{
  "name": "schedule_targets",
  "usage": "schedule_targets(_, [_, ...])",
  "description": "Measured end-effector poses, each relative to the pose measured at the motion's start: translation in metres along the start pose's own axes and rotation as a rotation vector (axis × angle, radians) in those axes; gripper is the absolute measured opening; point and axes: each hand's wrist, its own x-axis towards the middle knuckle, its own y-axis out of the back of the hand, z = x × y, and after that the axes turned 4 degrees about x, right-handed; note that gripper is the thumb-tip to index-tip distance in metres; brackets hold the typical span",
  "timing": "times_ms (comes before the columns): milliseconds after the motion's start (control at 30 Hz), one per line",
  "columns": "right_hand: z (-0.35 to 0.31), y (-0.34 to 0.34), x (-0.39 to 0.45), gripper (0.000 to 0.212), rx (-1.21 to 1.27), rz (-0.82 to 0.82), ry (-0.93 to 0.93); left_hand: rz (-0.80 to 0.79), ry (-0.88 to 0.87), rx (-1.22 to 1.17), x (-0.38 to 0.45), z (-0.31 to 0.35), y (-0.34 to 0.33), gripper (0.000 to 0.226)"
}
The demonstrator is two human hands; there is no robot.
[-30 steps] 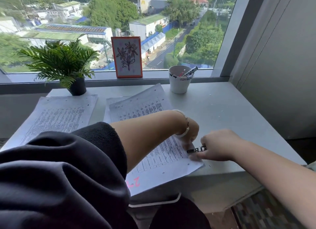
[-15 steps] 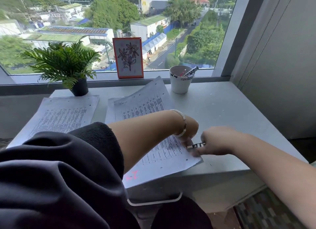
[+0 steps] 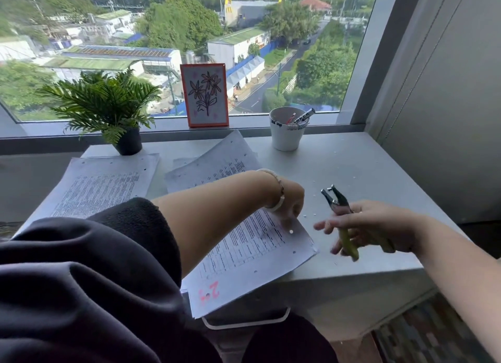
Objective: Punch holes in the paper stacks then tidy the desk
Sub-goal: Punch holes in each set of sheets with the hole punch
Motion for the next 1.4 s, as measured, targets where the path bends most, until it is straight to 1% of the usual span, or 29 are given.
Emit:
schedule_targets(67, [0.001, -0.01, 0.005, 0.048, -0.014, -0.174, -0.045, 0.0, 0.006, -0.003, 0.0, 0.004, 0.001, 0.032])
schedule_targets(133, [-0.002, -0.018, 0.013, 0.051, -0.042, -0.272, -0.086, 0.016, 0.003, 0.0, -0.001, 0.007, 0.0, 0.025])
schedule_targets(200, [-0.003, -0.024, 0.019, 0.051, -0.006, -0.347, -0.088, 0.054, -0.02, 0.018, -0.005, 0.007, -0.004, 0.023])
schedule_targets(267, [0.001, -0.026, 0.02, 0.059, 0.12, -0.381, -0.065, 0.191, -0.016, 0.051, -0.016, -0.003, -0.011, 0.033])
schedule_targets(333, [0.01, -0.027, 0.021, 0.069, 0.332, -0.38, -0.017, 0.404, 0.054, -0.013, -0.036, -0.024, -0.018, 0.044])
schedule_targets(367, [0.014, -0.029, 0.023, 0.072, 0.456, -0.379, 0.013, 0.486, 0.146, -0.123, -0.049, -0.04, -0.021, 0.048])
schedule_targets(400, [0.018, -0.031, 0.024, 0.073, 0.571, -0.379, 0.045, 0.517, 0.284, -0.254, -0.064, -0.058, -0.026, 0.051])
schedule_targets(433, [0.021, -0.035, 0.027, 0.074, 0.673, -0.378, 0.082, 0.495, 0.444, -0.368, -0.078, -0.08, -0.034, 0.054])
schedule_targets(467, [0.023, -0.038, 0.03, 0.074, 0.761, -0.379, 0.119, 0.413, 0.621, -0.464, -0.091, -0.103, -0.044, 0.058])
schedule_targets(500, [0.023, -0.043, 0.034, 0.07, 0.84, -0.388, 0.152, 0.294, 0.776, -0.598, -0.104, -0.122, -0.055, 0.065])
schedule_targets(533, [0.023, -0.051, 0.038, 0.064, 0.907, -0.412, 0.182, 0.155, 0.878, -0.789, -0.118, -0.137, -0.067, 0.072])
schedule_targets(567, [0.021, -0.06, 0.04, 0.056, 0.971, -0.449, 0.215, 0.031, 0.925, -1.006, -0.13, -0.146, -0.079, 0.077])
schedule_targets(600, [0.019, -0.07, 0.043, 0.051, 1.026, -0.482, 0.253, -0.046, 0.932, -1.215, -0.14, -0.152, -0.09, 0.08])
schedule_targets(667, [0.019, -0.089, 0.053, 0.053, 1.093, -0.47, 0.312, -0.095, 0.874, -1.493, -0.154, -0.157, -0.108, 0.081])
schedule_targets(733, [0.014, -0.106, 0.058, 0.056, 1.107, -0.476, 0.327, -0.112, 0.771, -1.648, -0.159, -0.157, -0.12, 0.081])
schedule_targets(800, [0.003, -0.123, 0.06, 0.056, 1.107, -0.488, 0.371, -0.123, 0.641, -1.739, -0.161, -0.154, -0.129, 0.08])
schedule_targets(900, [-0.007, -0.142, 0.066, 0.056, 1.091, -0.493, 0.401, -0.02, 0.485, -1.859, -0.167, -0.148, -0.135, 0.064])
schedule_targets(933, [-0.009, -0.147, 0.067, 0.055, 1.061, -0.467, 0.39, 0.05, 0.449, -1.928, -0.169, -0.146, -0.135, 0.053])
schedule_targets(1000, [-0.017, -0.16, 0.068, 0.053, 0.992, -0.459, 0.386, 0.179, 0.442, -2.056, -0.178, -0.152, -0.138, 0.03])
schedule_targets(1033, [-0.023, -0.171, 0.071, 0.054, 0.952, -0.507, 0.393, 0.229, 0.452, -2.067, -0.184, -0.159, -0.139, 0.024])
schedule_targets(1067, [-0.028, -0.178, 0.07, 0.059, 0.875, -0.502, 0.394, 0.271, 0.49, -2.021, -0.191, -0.167, -0.142, 0.022])
schedule_targets(1133, [-0.036, -0.191, 0.076, 0.073, 0.77, -0.468, 0.373, 0.333, 0.629, -1.851, -0.209, -0.179, -0.151, 0.029])
schedule_targets(1167, [-0.042, -0.198, 0.076, 0.075, 0.73, -0.459, 0.335, 0.383, 0.701, -1.779, -0.217, -0.185, -0.157, 0.032])
schedule_targets(1233, [-0.052, -0.217, 0.081, 0.071, 0.63, -0.464, 0.262, 0.51, 0.807, -1.757, -0.24, -0.199, -0.178, 0.025])
schedule_targets(1267, [-0.055, -0.226, 0.086, 0.065, 0.585, -0.455, 0.227, 0.557, 0.82, -1.702, -0.254, -0.205, -0.191, 0.029])
schedule_targets(1300, [-0.059, -0.235, 0.091, 0.058, 0.55, -0.444, 0.201, 0.566, 0.82, -1.629, -0.267, -0.214, -0.204, 0.042])
schedule_targets(1333, [-0.063, -0.245, 0.096, 0.053, 0.517, -0.435, 0.179, 0.533, 0.807, -1.565, -0.28, -0.221, -0.214, 0.052])
schedule_targets(1367, [-0.068, -0.253, 0.101, 0.05, 0.482, -0.435, 0.164, 0.517, 0.809, -1.542, -0.292, -0.226, -0.222, 0.055])
schedule_targets(1400, [-0.074, -0.262, 0.106, 0.048, 0.447, -0.44, 0.157, 0.522, 0.842, -1.546, -0.3, -0.231, -0.227, 0.045])
